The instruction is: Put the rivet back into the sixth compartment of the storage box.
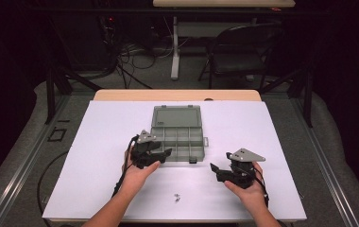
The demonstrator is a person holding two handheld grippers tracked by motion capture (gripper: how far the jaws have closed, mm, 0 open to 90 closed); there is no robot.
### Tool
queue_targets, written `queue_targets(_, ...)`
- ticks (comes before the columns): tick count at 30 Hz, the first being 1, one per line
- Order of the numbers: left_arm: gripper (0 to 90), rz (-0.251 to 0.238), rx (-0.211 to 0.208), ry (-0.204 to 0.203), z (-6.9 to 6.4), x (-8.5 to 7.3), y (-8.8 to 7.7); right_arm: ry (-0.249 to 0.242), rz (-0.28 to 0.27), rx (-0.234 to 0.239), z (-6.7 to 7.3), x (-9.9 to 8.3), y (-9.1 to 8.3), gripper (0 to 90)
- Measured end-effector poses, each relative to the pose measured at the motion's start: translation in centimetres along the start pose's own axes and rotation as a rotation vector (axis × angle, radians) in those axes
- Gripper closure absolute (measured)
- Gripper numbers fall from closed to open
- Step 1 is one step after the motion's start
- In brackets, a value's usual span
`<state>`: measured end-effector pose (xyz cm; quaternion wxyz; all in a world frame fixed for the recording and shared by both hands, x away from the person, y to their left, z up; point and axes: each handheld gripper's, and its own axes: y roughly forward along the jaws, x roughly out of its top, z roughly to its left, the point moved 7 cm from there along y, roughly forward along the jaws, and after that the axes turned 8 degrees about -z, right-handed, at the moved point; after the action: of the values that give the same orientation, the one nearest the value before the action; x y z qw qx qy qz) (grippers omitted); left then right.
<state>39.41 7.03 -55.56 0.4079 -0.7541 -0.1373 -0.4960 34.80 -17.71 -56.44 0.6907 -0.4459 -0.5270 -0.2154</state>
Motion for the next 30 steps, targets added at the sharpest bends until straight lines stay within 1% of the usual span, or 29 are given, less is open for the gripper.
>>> queue_targets(2, 40.7, -0.013, 0.009, -0.004, 0.1, -0.1, -0.4, -0.001, 0.001, -0.001, 0.0, 0.0, 0.0, 24.2)
queue_targets(5, 39.3, -0.022, 0.012, -0.025, 0.2, -0.3, -0.9, -0.002, 0.0, -0.001, 0.0, 0.0, 0.0, 24.2)
queue_targets(8, 38.4, -0.03, 0.002, -0.042, 0.0, -0.6, -1.4, 0.0, 0.001, 0.0, 0.1, 0.0, 0.0, 24.1)
queue_targets(11, 37.4, -0.034, 0.005, -0.032, 0.0, -0.8, -1.9, -0.002, 0.003, 0.004, 0.2, 0.0, 0.1, 24.1)
queue_targets(14, 36.6, -0.037, 0.008, -0.033, 0.0, -1.1, -2.3, -0.004, 0.008, 0.004, 0.2, -0.1, 0.1, 24.1)
queue_targets(16, 36.4, -0.038, 0.009, -0.023, 0.0, -1.4, -2.7, -0.005, 0.004, 0.004, 0.2, -0.1, 0.1, 24.2)
queue_targets(19, 36.4, -0.041, 0.011, -0.026, 0.0, -1.8, -3.3, -0.003, 0.004, 0.005, 0.2, 0.0, 0.1, 24.2)
queue_targets(25, 36.5, -0.051, 0.009, -0.038, -0.8, -3.0, -4.5, -0.008, 0.003, 0.006, 0.2, 0.0, 0.1, 24.1)
queue_targets(29, 36.6, -0.059, 0.002, -0.029, -1.6, -3.6, -4.7, -0.007, 0.0, 0.006, 0.2, 0.0, 0.1, 24.1)
queue_targets(30, 36.6, -0.059, -0.005, -0.028, -1.9, -3.7, -4.7, -0.007, 0.0, 0.007, 0.2, 0.0, 0.1, 24.1)
